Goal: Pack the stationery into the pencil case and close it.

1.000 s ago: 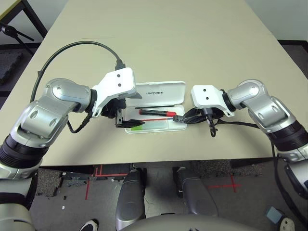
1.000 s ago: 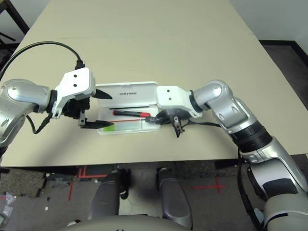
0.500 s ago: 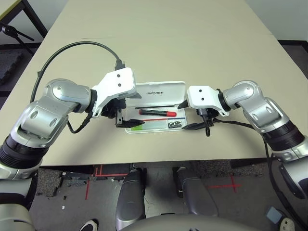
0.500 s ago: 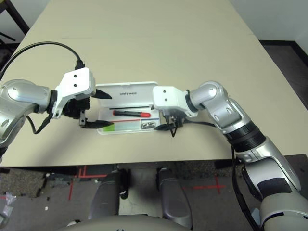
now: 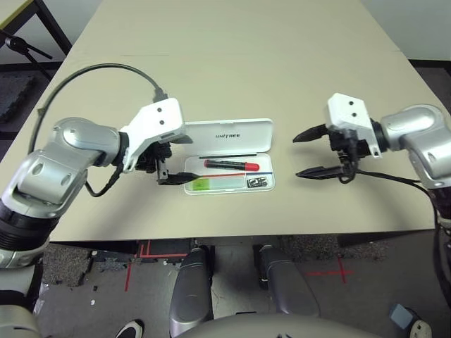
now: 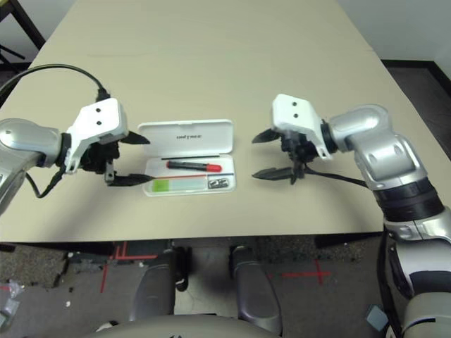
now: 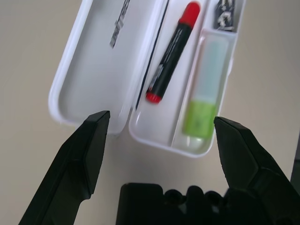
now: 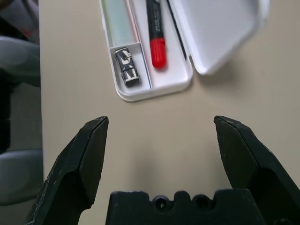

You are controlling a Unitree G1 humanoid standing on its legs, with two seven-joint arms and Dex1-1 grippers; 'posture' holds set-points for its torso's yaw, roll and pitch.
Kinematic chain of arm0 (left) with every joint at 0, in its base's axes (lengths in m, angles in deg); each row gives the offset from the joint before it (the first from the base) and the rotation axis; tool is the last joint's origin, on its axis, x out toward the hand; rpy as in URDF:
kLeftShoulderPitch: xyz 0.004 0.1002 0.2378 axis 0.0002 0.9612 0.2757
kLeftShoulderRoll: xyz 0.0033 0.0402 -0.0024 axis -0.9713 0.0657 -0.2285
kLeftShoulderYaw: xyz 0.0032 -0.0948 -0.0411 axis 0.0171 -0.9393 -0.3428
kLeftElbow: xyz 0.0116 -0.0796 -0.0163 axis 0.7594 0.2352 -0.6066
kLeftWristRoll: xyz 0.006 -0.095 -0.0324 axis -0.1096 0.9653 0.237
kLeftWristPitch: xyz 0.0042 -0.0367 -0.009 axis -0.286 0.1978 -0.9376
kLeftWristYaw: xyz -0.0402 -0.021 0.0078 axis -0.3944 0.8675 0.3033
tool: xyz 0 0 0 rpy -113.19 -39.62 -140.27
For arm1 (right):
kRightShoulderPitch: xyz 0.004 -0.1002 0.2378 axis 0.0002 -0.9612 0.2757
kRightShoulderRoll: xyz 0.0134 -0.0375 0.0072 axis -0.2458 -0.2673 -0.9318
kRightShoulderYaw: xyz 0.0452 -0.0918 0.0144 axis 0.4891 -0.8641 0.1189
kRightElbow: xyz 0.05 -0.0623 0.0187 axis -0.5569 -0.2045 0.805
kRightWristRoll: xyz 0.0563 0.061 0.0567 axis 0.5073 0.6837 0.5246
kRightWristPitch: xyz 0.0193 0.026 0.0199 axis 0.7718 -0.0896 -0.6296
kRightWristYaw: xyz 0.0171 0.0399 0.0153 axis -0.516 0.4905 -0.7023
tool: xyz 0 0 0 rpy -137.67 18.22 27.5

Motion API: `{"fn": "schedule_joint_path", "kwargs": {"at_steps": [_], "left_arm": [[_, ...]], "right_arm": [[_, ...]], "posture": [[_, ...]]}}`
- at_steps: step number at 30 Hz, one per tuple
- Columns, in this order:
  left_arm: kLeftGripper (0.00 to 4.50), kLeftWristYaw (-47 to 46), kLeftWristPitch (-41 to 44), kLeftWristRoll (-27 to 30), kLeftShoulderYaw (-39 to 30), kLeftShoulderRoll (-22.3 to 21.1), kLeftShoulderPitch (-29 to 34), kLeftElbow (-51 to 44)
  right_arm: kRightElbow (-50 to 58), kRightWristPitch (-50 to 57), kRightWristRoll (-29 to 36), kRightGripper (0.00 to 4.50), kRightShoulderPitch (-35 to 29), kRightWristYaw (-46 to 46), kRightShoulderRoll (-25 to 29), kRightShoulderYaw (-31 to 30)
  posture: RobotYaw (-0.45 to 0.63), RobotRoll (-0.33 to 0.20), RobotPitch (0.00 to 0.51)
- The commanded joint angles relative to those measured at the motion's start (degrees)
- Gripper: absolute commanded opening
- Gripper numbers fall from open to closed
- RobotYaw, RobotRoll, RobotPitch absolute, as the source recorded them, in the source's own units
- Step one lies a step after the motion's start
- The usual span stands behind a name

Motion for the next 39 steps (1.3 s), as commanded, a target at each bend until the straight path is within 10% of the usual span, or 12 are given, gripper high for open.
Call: {"fn": "schedule_joint_path", "kwargs": {"at_steps": [1, 14, 24, 39], "left_arm": [[4.50, 0.1, -0.8, -0.7, -1.4, -1.5, 1.9, 2.2], [0.05, -1.0, -12.2, -12.2, 3.9, -1.0, 2.2, 18.5], [0.05, -7.5, -23.8, -16.5, 3.4, 12.1, -4.6, 34.4], [0.05, -4.0, -21.2, -11.0, 0.0, 17.6, -7.5, 33.1]], "right_arm": [[0.5, 1.0, 2.1, 4.48, -1.7, -0.1, 1.8, 2.7], [0.9, 1.6, 2.3, 4.50, -2.3, -3.6, 1.2, 2.5], [3.7, 3.1, 3.3, 4.50, -5.0, -4.4, 3.1, 3.8], [5.4, 3.6, 4.1, 4.50, -6.6, -6.0, 3.9, 3.7]], "posture": [[-0.06, 0.000, 0.191], [-0.09, 0.000, 0.185], [-0.13, 0.000, 0.184], [-0.15, 0.000, 0.183]]}}
